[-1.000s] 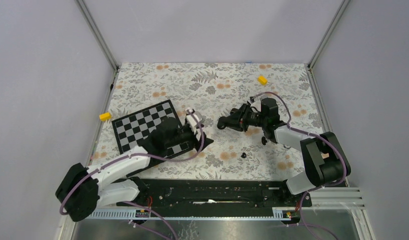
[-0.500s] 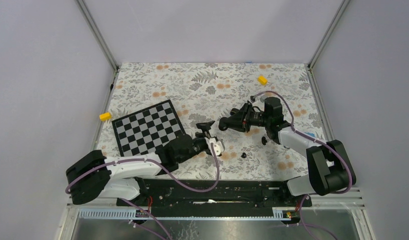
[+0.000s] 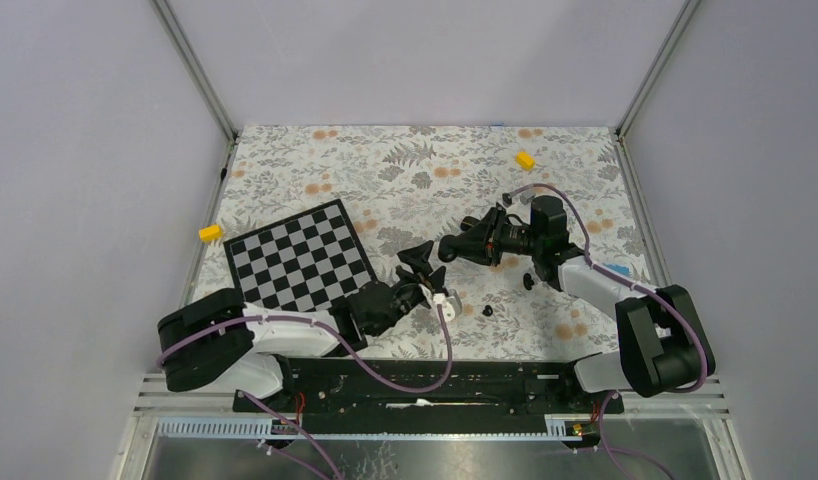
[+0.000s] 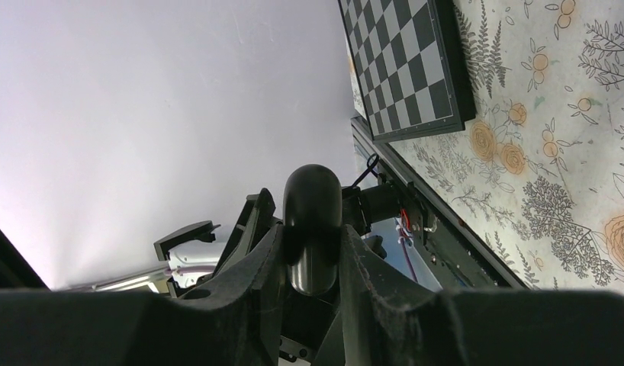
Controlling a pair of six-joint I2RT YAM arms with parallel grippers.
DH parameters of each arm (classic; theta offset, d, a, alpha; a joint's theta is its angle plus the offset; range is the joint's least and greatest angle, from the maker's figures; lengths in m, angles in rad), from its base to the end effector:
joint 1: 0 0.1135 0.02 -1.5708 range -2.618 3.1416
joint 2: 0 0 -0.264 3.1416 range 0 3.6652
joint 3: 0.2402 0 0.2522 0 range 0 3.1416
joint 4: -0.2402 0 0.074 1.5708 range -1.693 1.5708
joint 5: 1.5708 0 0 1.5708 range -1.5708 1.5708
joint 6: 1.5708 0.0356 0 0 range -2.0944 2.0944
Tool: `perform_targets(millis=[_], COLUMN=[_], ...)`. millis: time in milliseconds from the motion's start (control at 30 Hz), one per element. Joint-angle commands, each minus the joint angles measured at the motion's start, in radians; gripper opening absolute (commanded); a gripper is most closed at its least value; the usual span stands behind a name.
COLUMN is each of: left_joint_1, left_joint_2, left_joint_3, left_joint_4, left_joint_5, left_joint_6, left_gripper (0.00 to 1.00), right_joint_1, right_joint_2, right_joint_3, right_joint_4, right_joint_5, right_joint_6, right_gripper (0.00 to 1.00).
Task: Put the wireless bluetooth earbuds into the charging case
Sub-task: Place the charging case at the center of the board.
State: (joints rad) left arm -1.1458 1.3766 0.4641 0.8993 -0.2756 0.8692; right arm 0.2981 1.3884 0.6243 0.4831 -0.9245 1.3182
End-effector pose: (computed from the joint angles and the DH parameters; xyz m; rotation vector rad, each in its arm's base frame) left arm 0.1221 -0.2462 0.2140 1.2118 1.0193 0.0020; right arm 0.2614 0.1100 0.2205 0.3380 2.2142 1.8626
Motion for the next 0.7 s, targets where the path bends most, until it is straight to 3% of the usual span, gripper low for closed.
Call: perform_targets(millis=[0,400,533,633,667], left_joint_1=[-0.009,-0.009,-0.007,0.007,0.012], left_joint_2=[0.030,0.103,0.066,-0.044,-0.084], left_joint_3=[0.016,0.056,0.048,0.033,0.032], left_joint_4=[0.116,0.164,0.195,0.098,0.047], left_joint_5=[-0.035,-0.043,-0.081,-0.048,-0.029], left_joint_6=[0.053,0.051,-0.065,-0.243,-0.294], left_gripper=[0.65,0.64,0.76,0.95,0.97], right_joint_1=[-0.005,-0.005,-0.004,-0.005,-0.005], right_joint_2=[-0.045,-0.054,-0.064,-0.060,-0.060], right_joint_3=[-0.005,-0.007,-0.010,0.019,0.036], right_joint_4=[0.026,0.012,-0.078,-0.251,-0.333], right_joint_5=[0.012,0.026,0.075,0.167,0.211], right_joint_6=[0.011,0.006,-0.064,-0.247,-0.325], right_gripper=[0.00,0.00,0.00,0.00,0.00])
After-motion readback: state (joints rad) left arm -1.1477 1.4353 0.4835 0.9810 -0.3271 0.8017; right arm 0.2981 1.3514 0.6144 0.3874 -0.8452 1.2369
